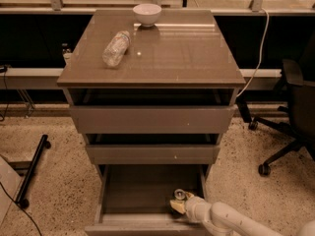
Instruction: Place green can into bottom drawer
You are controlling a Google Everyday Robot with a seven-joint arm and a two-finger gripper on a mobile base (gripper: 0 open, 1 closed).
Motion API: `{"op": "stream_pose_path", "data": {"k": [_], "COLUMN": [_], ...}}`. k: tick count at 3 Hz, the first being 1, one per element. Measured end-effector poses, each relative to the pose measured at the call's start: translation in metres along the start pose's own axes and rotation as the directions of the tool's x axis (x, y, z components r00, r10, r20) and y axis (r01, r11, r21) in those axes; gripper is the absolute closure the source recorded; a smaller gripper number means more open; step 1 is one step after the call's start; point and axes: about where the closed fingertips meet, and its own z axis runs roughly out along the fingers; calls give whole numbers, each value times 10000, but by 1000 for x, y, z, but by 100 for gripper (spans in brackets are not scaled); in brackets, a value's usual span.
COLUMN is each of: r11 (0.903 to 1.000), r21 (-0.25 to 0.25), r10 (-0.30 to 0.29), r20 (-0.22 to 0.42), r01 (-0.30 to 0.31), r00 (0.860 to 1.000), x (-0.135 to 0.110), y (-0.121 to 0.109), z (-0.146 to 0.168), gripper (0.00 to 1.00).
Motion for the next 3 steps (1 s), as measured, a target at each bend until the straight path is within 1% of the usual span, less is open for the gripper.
{"op": "stream_pose_path", "data": {"k": [1,2,3], "r11": [9995,9996,9996], "r21": [116,83,82], "r10": [277,259,259], "r20": [-46,-43,-43], "r01": [-277,-259,-258], "r00": [9996,9997,9997], "x": [7,6,6], "y": [-4,-2,-2], "z": [4,5,5], "gripper": [19,0,0]}}
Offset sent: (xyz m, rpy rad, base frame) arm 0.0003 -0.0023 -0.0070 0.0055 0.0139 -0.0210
